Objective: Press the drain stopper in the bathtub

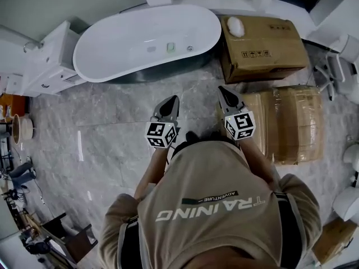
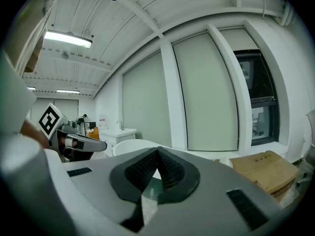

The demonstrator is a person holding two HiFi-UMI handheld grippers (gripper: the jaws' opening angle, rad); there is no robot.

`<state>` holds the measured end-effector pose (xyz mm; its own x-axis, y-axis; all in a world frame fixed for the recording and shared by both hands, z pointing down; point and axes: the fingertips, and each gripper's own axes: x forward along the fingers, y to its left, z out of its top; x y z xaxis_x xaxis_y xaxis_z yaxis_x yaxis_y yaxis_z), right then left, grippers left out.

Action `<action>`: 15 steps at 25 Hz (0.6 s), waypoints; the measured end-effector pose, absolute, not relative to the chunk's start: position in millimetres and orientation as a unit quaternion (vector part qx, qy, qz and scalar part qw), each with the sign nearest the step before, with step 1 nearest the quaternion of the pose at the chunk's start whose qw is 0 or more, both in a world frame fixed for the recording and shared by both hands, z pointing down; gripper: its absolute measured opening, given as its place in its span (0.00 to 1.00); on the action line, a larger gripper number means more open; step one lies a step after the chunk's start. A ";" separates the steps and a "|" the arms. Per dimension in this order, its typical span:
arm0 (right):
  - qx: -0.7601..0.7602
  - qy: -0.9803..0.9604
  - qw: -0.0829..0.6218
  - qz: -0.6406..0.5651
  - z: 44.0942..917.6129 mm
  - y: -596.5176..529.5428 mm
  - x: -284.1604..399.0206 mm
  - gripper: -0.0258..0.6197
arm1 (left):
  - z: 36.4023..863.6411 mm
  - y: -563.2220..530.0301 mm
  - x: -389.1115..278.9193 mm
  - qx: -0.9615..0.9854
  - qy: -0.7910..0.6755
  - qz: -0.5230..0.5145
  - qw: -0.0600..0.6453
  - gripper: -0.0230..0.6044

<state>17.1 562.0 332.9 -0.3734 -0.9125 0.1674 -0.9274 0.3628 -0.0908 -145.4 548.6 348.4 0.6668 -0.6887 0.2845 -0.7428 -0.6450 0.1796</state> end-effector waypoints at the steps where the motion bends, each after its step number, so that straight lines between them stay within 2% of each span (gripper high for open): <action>1: 0.558 -0.824 0.047 0.084 333.3 558.5 13.3 0.05 | 349.5 544.7 -150.2 0.902 -0.397 0.093 0.144 0.04; 11: 0.551 -0.824 0.078 0.103 345.6 538.8 -33.5 0.05 | 345.4 503.5 -190.8 0.901 -0.411 0.066 0.123 0.04; 15: 0.538 -0.828 0.109 0.113 361.0 538.7 -41.4 0.05 | 365.3 496.8 -183.8 0.900 -0.401 0.072 0.154 0.04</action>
